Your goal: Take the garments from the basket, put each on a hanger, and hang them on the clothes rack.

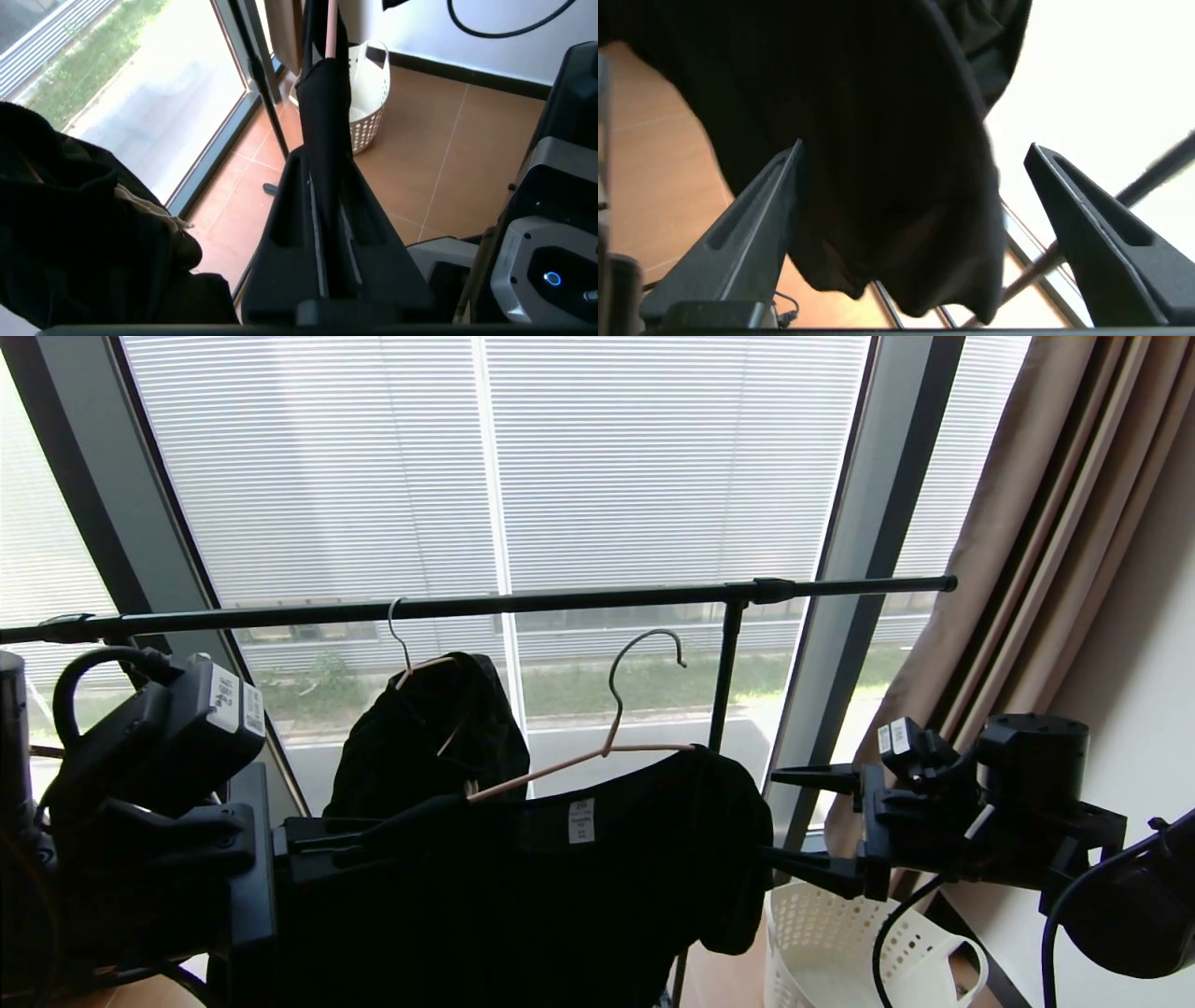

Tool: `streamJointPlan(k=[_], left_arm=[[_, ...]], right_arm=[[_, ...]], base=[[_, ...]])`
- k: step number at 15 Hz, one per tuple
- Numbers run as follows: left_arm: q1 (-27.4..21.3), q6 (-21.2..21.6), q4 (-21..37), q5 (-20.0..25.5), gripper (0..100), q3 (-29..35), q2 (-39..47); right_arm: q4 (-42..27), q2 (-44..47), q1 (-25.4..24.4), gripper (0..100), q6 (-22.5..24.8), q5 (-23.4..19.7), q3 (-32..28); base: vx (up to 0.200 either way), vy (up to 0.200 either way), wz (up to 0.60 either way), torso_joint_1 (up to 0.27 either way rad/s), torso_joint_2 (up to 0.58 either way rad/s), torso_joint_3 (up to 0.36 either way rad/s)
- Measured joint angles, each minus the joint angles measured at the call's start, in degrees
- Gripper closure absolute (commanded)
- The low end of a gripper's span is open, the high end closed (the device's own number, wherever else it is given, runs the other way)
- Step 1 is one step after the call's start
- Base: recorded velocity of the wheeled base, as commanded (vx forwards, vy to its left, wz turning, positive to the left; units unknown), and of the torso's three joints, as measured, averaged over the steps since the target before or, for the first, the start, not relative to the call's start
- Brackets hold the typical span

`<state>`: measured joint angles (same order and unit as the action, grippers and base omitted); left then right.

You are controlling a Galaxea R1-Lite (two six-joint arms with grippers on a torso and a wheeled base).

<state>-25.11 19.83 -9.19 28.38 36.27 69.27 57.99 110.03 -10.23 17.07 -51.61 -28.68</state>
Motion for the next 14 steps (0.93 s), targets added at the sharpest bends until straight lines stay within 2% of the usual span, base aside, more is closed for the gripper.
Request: streamJointPlan(k=[4,6,9,10,11,14], left_arm=[[0.00,0.00,-0.05,0.11,100,0.35,-0.41],[-0.02,-0.05,-0.05,0.11,100,0.46,-0.67],[-0.13,-0.05,-0.02,0.17,100,0.80,-0.89],[-0.27,-0.05,-0.02,0.20,100,0.83,-0.98],[-0.32,-0.07,-0.05,0.20,100,0.77,-1.05],[-0.35,-0.10,-0.02,0.20,100,0.50,-1.46]], right_arm=[[-0.10,2.67,0.69,0,2.26,0.00,-0.15],[-0.07,4.52,0.76,0,4.88,0.22,-0.39],[-0.10,6.80,0.67,0,5.40,0.55,-1.00],[-0.11,7.33,0.67,0,5.42,2.33,-1.24],[-0.11,7.74,0.61,100,5.42,3.47,-1.46],[-0.10,8.13,0.69,100,5.35,3.74,-1.82]], base=[[0.000,0.000,0.00,0.000,0.00,0.000],[0.000,0.000,0.00,0.000,0.00,0.000],[0.000,0.000,0.00,0.000,0.00,0.000],[0.000,0.000,0.00,0.000,0.00,0.000],[0.000,0.000,0.00,0.000,0.00,0.000],[0.000,0.000,0.00,0.000,0.00,0.000]])
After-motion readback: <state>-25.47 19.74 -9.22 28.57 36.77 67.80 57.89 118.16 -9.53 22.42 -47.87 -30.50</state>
